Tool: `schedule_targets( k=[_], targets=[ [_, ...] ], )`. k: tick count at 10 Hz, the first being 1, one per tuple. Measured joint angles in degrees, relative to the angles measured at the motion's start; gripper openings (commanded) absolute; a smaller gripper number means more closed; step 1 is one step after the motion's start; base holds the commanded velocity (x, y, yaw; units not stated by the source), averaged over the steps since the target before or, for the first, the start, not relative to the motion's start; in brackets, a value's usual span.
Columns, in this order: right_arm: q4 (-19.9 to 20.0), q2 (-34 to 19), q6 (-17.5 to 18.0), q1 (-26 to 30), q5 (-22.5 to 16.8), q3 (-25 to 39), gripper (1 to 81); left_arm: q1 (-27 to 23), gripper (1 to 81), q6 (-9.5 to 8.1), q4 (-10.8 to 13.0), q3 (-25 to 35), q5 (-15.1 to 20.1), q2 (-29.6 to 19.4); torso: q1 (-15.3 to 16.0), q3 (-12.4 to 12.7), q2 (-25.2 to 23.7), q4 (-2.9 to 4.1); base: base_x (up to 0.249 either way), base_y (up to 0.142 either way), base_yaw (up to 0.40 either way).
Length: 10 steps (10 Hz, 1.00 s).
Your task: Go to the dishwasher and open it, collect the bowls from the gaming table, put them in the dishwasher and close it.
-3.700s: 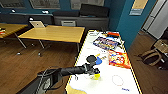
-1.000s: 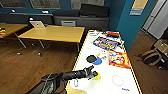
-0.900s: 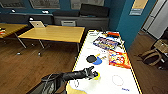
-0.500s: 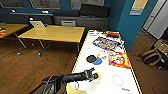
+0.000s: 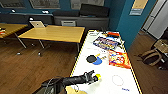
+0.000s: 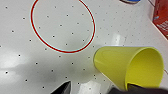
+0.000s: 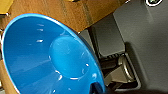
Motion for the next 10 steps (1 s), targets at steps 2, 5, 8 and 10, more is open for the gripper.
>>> schedule_targets(
  k=[2,5,8,10],
  targets=[
    [0.0,0.1,0.0,0.0,0.0,-0.1,1.0,0.1,1.0,-0.98,0.3,0.0,-0.1,0.0,0.0,0.0,0.0,0.0,0.0,0.0,0.0],
    [0.0,1.0,0.1,0.0,0.1,-1.2,1.0,1.3,1.0,0.24,3.4,1.0,-0.7,0.8,0.0,0.0,0.0,0.0,0.0,0.0,0.0],
    [0.0,0.9,0.1,0.0,0.1,-1.2,1.0,2.3,1.0,0.24,6.4,8.9,4.2,-0.5,0.0,0.0,0.0,0.0,0.0,0.0,0.0],
    [0.0,0.9,0.2,0.0,0.1,-1.2,1.0,-0.1,1.0,0.24,7.6,16.4,5.9,-2.5,0.0,0.0,0.0,0.0,0.0,0.0,0.0]
  ],
)
